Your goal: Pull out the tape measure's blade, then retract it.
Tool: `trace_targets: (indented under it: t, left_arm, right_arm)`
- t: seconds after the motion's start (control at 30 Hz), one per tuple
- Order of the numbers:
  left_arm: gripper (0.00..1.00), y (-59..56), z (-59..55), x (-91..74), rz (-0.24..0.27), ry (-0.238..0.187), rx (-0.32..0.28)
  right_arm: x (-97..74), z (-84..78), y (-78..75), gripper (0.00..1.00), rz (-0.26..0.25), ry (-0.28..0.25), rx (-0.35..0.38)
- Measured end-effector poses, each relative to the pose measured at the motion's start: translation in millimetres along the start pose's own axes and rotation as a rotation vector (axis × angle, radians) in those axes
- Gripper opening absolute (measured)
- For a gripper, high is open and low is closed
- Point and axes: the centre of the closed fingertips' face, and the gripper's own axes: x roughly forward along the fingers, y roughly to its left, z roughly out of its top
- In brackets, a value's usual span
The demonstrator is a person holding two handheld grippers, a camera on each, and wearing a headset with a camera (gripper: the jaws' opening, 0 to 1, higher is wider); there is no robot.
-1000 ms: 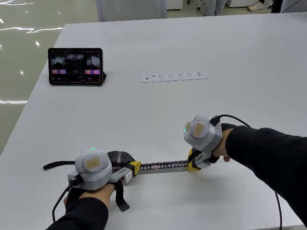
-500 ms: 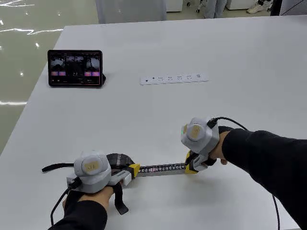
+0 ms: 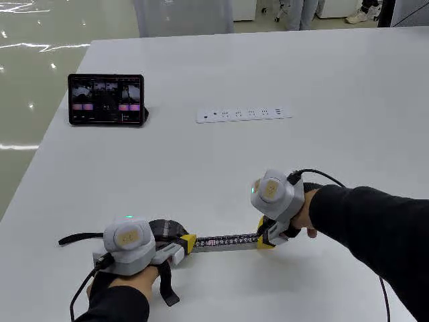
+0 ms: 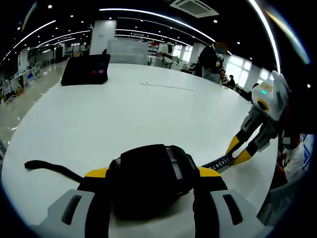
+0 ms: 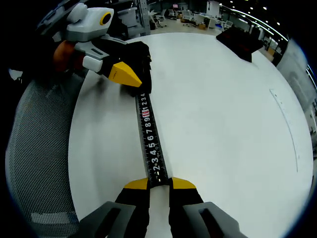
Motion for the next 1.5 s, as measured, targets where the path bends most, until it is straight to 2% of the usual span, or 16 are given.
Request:
trace_targets:
  t: [0.4,0.77,1.5]
  left_arm:
    - [0.63,0.2,-0.4,0.1,-0.002,0.001,0.001]
    - [0.63,0.3,-0.2,0.1,0.000,0.000,0.001]
    - [0.63,0.5,-0.3,0.2,0.002,0.003,-0.002]
  right_arm:
    - [1.6,3.6,0.8,0.10,0.003,-0.007,-0.006]
    - [2.7,7.3,3.2,0.10,0.007,-0.014,-0.082]
    - [6.5,15.5,3.7,0.10,0.004,-0.019,-0.066]
